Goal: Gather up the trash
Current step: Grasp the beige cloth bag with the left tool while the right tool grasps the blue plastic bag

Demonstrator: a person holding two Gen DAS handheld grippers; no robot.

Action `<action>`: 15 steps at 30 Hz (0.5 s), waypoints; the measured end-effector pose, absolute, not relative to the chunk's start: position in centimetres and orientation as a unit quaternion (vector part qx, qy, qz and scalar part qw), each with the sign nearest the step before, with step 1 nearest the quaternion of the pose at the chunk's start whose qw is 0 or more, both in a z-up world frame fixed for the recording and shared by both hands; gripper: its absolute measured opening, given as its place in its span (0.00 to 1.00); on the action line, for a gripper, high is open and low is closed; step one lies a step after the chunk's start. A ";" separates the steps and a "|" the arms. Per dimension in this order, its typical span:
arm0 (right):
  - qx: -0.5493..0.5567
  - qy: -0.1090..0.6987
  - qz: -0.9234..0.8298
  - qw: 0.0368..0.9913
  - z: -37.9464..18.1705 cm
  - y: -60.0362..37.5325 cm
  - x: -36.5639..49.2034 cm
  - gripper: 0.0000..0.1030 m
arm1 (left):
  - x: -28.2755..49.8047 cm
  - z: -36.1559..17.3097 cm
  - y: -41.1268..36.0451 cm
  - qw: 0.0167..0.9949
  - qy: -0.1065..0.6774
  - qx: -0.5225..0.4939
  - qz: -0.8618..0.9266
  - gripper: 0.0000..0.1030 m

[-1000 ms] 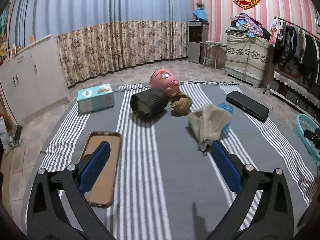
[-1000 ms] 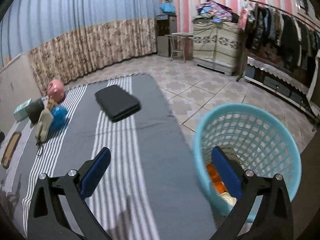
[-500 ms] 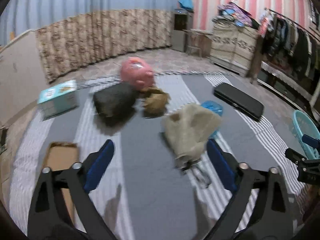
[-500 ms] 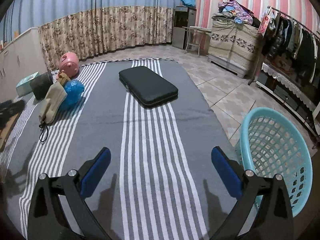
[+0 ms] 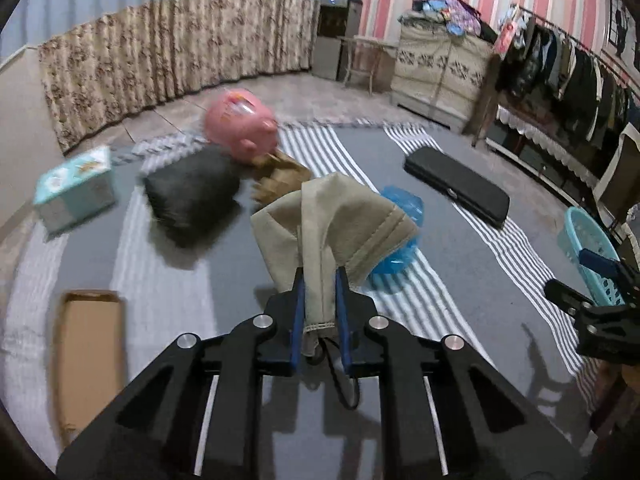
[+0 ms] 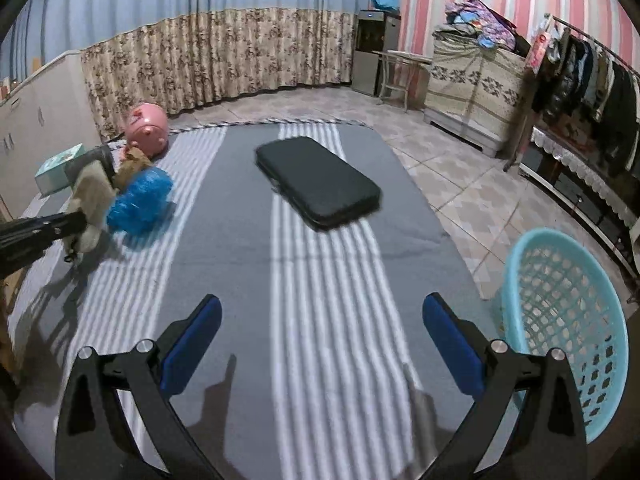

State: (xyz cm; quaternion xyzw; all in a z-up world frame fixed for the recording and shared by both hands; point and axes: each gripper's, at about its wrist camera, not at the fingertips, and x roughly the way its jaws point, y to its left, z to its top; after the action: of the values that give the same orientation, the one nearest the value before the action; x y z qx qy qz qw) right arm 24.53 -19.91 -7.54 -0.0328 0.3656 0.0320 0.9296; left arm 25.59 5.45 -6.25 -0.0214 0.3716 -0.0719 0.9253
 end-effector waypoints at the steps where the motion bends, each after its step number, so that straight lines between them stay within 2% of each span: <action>1: -0.034 0.364 0.036 0.930 -7.4 -19.4 24.7 0.95 | 25.3 -5.9 6.1 0.927 0.368 -0.022 -0.069 0.12; 7: -0.053 0.349 0.066 0.933 -6.7 -14.4 26.1 0.95 | 23.7 -3.8 12.3 0.941 0.337 -0.019 -0.005 0.12; 15: -0.047 0.372 0.104 0.921 -7.4 -8.2 30.1 0.95 | 23.5 -4.2 18.2 0.937 0.341 -0.059 0.050 0.12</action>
State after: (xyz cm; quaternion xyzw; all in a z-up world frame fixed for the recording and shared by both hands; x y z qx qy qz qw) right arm 30.10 -8.24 -7.40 -0.0466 0.3722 0.1042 0.9211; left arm 23.45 18.24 -4.16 -0.0591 0.3407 0.0500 0.9370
